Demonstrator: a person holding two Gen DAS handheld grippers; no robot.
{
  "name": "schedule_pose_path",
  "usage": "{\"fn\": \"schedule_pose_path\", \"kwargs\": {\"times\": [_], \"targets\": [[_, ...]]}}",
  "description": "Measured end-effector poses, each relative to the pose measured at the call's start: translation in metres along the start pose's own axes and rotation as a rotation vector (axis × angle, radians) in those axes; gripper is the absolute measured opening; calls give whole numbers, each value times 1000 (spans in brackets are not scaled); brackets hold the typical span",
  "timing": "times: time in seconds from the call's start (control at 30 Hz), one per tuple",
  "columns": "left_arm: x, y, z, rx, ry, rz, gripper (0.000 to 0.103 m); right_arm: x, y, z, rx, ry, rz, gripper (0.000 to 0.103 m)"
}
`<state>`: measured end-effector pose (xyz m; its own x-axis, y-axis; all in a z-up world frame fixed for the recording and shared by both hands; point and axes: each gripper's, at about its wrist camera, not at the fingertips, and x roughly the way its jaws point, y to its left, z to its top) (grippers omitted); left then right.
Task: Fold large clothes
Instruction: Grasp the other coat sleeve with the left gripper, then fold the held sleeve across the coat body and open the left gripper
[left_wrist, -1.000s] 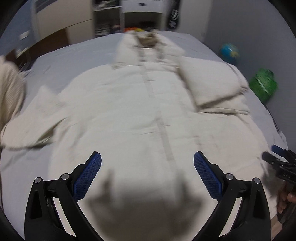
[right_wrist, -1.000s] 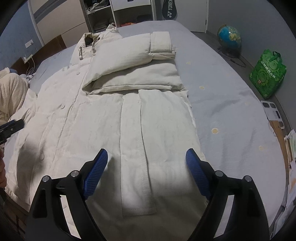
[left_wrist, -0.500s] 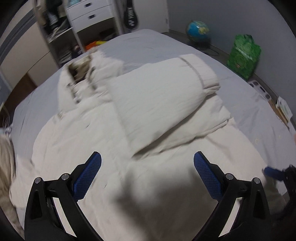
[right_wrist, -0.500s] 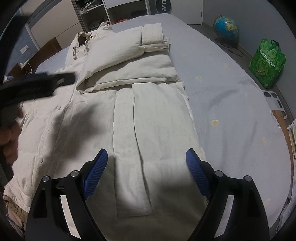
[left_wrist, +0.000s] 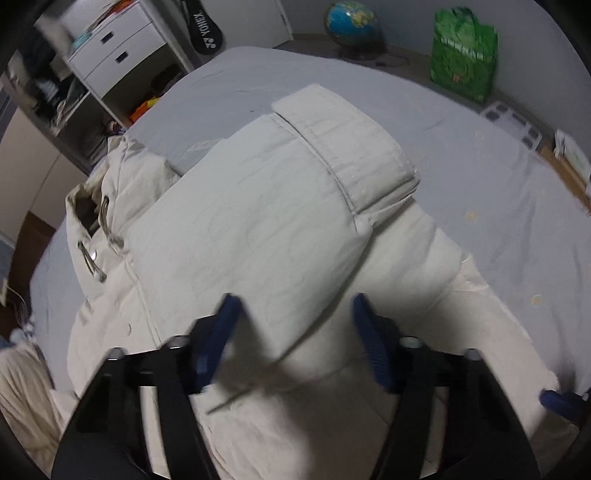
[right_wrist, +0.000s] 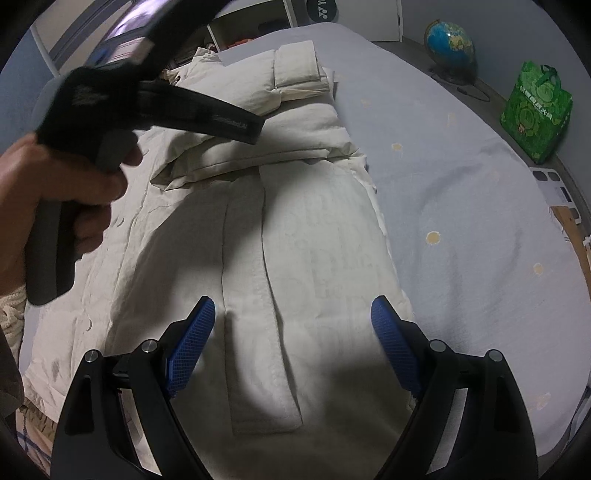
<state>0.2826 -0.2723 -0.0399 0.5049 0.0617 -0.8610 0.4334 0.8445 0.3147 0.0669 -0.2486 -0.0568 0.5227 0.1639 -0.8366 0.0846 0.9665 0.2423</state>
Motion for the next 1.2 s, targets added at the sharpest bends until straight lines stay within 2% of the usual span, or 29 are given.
{"fn": "schedule_pose_path", "kwargs": {"times": [0.03,0.07,0.13,0.17,0.43,0.77,1.03,1.2], "targets": [[2,2,3,2,7,5,33,0,0,0,0,1,1,82],[3,5,5,-9,8,-5,23,0,0,0,1,1,2,82],[-4,15,7,-40,-17,-17,11,0,0,0,5,2,5,82],[-10,21,8,-60,-40,-23,8,0,0,0,7,3,7,82],[-64,82,-6,-253,-202,-42,5,2,-1,-2,2,1,-1,82],[-95,152,-56,-445,-258,5,3,6,3,0,-21,9,-36,82],[-79,187,-115,-565,-195,30,3,8,5,0,-38,15,-61,82],[-44,198,-152,-624,-77,40,4,8,5,1,-42,21,-67,82]]}}
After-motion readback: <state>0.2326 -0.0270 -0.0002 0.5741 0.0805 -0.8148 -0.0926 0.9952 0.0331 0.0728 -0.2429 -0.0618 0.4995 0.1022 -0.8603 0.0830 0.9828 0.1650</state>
